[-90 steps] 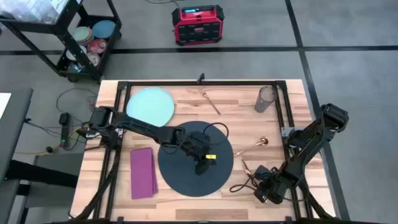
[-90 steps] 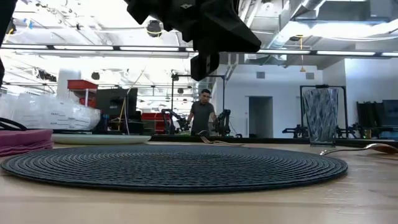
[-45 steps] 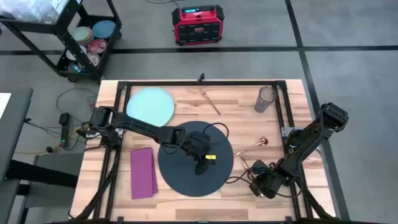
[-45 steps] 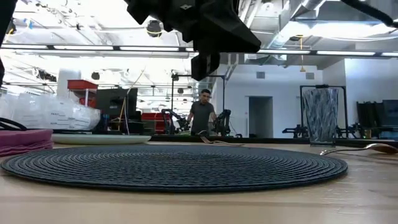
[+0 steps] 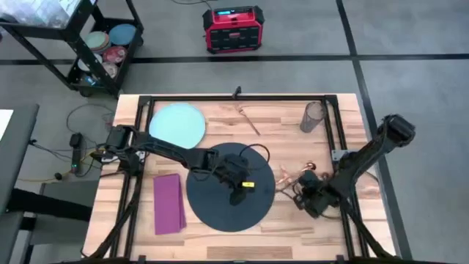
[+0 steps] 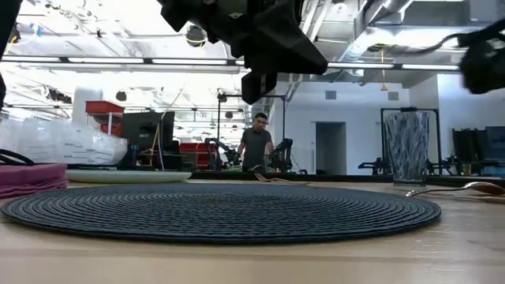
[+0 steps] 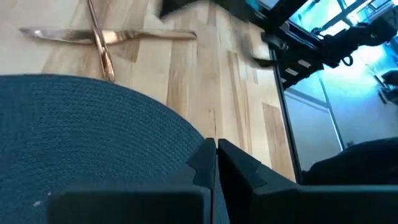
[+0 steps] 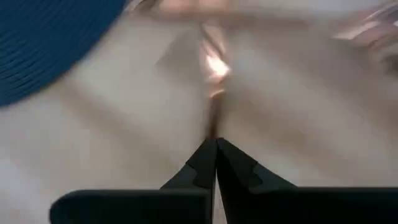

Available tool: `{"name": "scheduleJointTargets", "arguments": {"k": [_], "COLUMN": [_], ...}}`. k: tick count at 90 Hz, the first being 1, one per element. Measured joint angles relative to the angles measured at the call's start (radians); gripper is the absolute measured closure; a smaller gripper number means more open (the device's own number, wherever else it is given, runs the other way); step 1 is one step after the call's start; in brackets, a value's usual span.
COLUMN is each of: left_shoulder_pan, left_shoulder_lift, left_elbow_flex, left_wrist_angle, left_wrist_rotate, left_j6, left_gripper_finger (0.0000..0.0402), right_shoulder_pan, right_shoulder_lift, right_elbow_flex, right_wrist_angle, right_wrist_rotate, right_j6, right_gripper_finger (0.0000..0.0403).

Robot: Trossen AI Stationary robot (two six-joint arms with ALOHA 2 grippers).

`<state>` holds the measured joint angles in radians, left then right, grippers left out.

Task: Set table place
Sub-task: Move the brown table knife to the right of the blue table mat, then move the brown spoon to the top right of the blue table mat

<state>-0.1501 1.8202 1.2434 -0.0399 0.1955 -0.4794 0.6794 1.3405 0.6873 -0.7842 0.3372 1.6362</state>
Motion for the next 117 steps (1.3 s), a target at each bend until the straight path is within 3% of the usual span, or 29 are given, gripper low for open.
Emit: {"name": "scheduleJointTargets", "arguments": {"k": [19,39,60,73,95,117], "left_shoulder_pan": [0.005,0.028,0.053,0.065,0.085,0.092], "left_shoulder_lift": [0.0,0.0,0.0,0.0,0.0,0.0], "left_elbow_flex": [0.0,0.0,-0.001,-0.001,-0.001,-0.001], "left_wrist_angle": [-0.041,-0.265,-0.451,-0.459,-0.466,-0.471], "left_wrist_rotate": [0.0,0.023,0.032,0.031,0.031,0.031], "left_j6": [0.074,0.171,0.316,0.363,0.402,0.415], "left_gripper_finger": [0.0401,0.0401,0.0401,0.0401,0.0401,0.0401], "right_shoulder_pan": [-0.242,-0.406,-0.42,-0.419,-0.431,-0.553], "right_shoulder_lift": [-0.009,-0.01,-0.01,-0.01,-0.011,-0.013], "right_elbow_flex": [-0.017,-0.057,-0.064,-0.065,-0.129,-0.151], "right_wrist_angle": [0.03,0.127,0.1,0.052,0.152,0.206], "right_wrist_rotate": [-0.032,-0.142,-0.183,-0.189,-0.232,-0.279], "right_j6": [-0.191,-0.332,-0.324,-0.31,-0.294,-0.388], "right_gripper_finger": [0.0403,0.0403,0.0403,0.0403,0.0403,0.0403]}}
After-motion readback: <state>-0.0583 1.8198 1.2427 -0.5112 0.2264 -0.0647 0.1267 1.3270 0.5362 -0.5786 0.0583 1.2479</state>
